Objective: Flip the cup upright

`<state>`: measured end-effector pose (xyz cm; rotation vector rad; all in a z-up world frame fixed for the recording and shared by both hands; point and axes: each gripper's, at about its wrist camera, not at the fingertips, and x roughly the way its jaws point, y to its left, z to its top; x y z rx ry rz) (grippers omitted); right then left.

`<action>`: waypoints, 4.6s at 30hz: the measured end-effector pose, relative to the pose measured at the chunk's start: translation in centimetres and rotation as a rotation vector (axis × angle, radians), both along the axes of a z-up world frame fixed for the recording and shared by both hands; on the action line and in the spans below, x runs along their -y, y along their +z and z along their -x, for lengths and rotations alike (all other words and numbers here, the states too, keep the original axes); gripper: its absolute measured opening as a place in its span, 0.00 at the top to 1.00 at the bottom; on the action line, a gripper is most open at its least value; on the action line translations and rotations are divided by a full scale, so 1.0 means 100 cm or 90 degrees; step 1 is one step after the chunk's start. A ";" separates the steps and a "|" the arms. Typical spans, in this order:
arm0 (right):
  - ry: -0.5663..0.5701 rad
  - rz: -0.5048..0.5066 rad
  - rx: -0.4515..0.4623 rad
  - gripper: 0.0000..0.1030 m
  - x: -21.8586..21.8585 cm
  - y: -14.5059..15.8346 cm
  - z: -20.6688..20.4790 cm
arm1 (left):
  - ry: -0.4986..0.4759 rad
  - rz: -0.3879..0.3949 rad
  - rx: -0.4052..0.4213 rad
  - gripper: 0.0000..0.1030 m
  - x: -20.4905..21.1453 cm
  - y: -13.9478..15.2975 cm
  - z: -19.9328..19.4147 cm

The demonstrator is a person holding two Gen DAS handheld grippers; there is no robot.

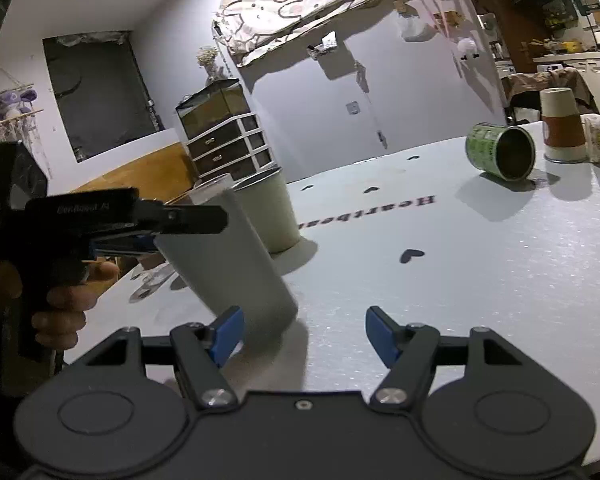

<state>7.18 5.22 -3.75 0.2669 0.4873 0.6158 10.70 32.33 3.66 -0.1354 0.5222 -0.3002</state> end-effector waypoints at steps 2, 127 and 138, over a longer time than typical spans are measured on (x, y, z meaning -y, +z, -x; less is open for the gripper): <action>0.002 0.003 0.001 0.33 -0.005 0.000 -0.001 | 0.025 -0.013 0.011 0.27 -0.011 0.003 0.002; 0.001 0.174 0.159 0.00 -0.104 0.039 0.011 | 0.387 -0.158 0.077 0.00 -0.069 -0.010 0.128; -0.003 0.170 0.160 0.00 -0.100 0.043 0.014 | 0.387 -0.157 0.077 0.00 -0.068 -0.010 0.128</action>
